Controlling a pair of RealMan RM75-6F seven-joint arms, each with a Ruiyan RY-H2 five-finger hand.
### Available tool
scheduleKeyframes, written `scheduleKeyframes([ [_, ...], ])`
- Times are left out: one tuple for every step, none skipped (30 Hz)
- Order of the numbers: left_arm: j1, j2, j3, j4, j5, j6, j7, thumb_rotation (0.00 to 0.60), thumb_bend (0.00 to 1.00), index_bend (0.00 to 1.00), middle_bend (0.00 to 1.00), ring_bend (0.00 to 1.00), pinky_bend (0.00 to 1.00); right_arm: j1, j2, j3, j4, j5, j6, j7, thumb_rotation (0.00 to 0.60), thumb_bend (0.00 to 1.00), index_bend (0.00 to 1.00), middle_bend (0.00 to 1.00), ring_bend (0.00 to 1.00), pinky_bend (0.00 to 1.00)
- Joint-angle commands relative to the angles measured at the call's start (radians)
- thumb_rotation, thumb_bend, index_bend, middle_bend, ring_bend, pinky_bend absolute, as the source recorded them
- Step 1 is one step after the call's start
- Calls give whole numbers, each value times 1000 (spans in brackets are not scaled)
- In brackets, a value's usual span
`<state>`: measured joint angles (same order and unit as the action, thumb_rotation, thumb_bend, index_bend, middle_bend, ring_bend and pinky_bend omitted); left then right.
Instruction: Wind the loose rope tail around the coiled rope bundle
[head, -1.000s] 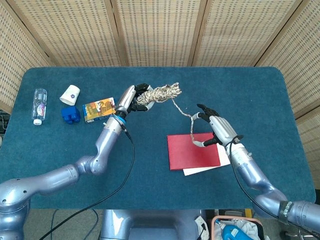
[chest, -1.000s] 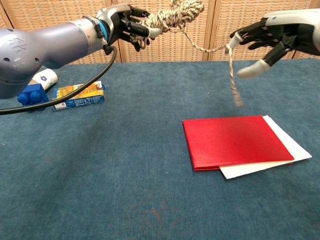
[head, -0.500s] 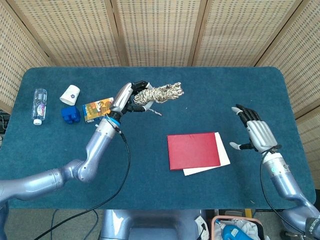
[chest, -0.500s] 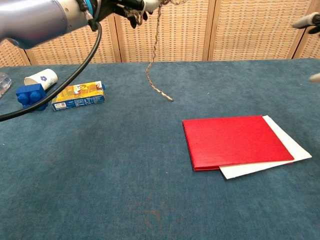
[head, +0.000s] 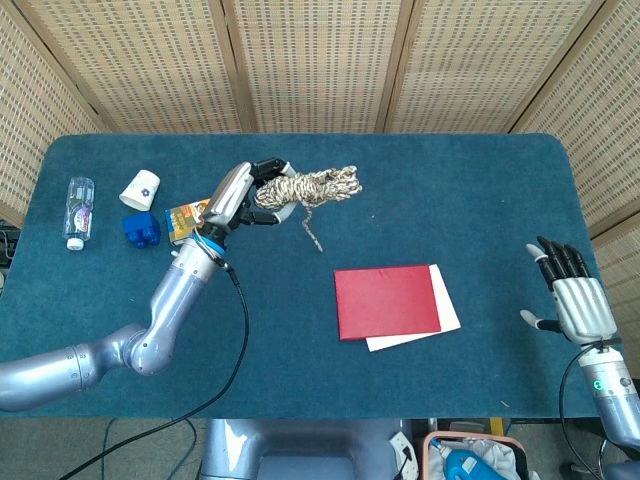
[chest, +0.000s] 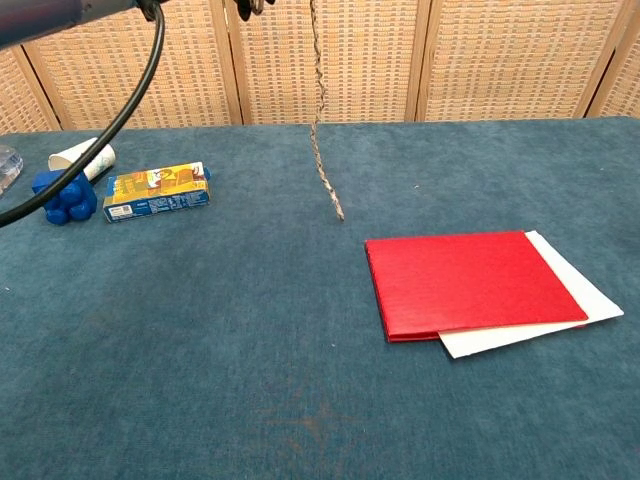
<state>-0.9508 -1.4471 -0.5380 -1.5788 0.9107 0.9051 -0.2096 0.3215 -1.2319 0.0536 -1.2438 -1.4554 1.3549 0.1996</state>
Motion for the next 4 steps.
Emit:
scheduleKeyframes([
  [1, 9, 3, -13, -6, 5, 10, 600, 557, 808, 615, 525, 625, -16, 0, -4, 4, -7, 14, -1, 600, 0, 45, 0, 0, 0],
  [1, 11, 4, -16, -9, 6, 13, 600, 557, 808, 615, 525, 625, -19, -1, -4, 5, -8, 17, 1, 600, 0, 45, 0, 0, 0],
  [0, 14, 4, -20, -12, 6, 16, 600, 557, 808, 615, 525, 625, -22, -2, -2, 8, -8, 19, 4, 600, 0, 45, 0, 0, 0],
  [-1, 15, 5, -22, -14, 7, 18, 600, 558, 808, 615, 525, 625, -24, -3, 0, 11, -8, 20, 6, 600, 0, 45, 0, 0, 0],
])
